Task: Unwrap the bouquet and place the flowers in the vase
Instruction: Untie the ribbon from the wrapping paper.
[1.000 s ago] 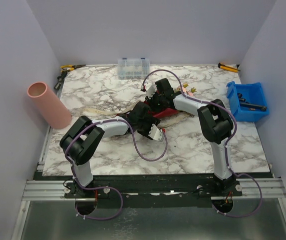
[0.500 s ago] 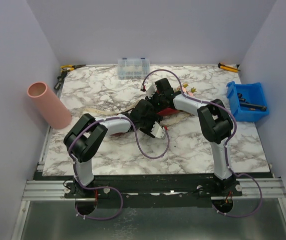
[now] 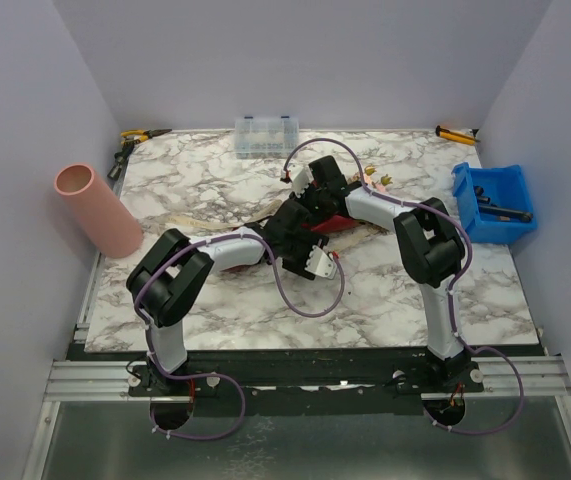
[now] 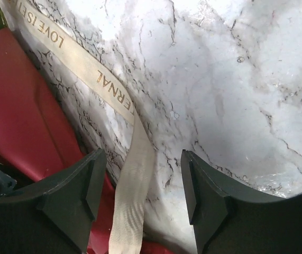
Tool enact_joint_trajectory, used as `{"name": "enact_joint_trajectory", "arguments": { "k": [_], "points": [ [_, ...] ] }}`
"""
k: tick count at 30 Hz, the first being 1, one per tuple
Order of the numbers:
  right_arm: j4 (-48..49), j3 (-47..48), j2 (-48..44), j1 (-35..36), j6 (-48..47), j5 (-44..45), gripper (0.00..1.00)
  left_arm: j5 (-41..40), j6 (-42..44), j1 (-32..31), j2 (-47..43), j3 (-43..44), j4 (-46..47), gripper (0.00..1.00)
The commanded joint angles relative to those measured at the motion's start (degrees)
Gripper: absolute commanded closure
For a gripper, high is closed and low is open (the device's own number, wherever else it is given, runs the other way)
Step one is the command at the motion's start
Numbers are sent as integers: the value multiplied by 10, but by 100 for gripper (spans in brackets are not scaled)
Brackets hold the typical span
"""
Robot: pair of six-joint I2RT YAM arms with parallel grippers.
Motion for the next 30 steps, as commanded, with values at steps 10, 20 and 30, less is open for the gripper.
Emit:
{"name": "enact_joint_trajectory", "arguments": {
  "k": [10,20,30],
  "points": [
    [-135,-47,96,-1,-24,66,91,-47,14,3,50,26,19,38],
    [-139,-44,98,-1,-25,63,91,-98,8,-21,31,-7,20,96],
    [-142,-42,100,0,-27,59,91,11,-250,-35,-43,100,2,100]
  ]
}}
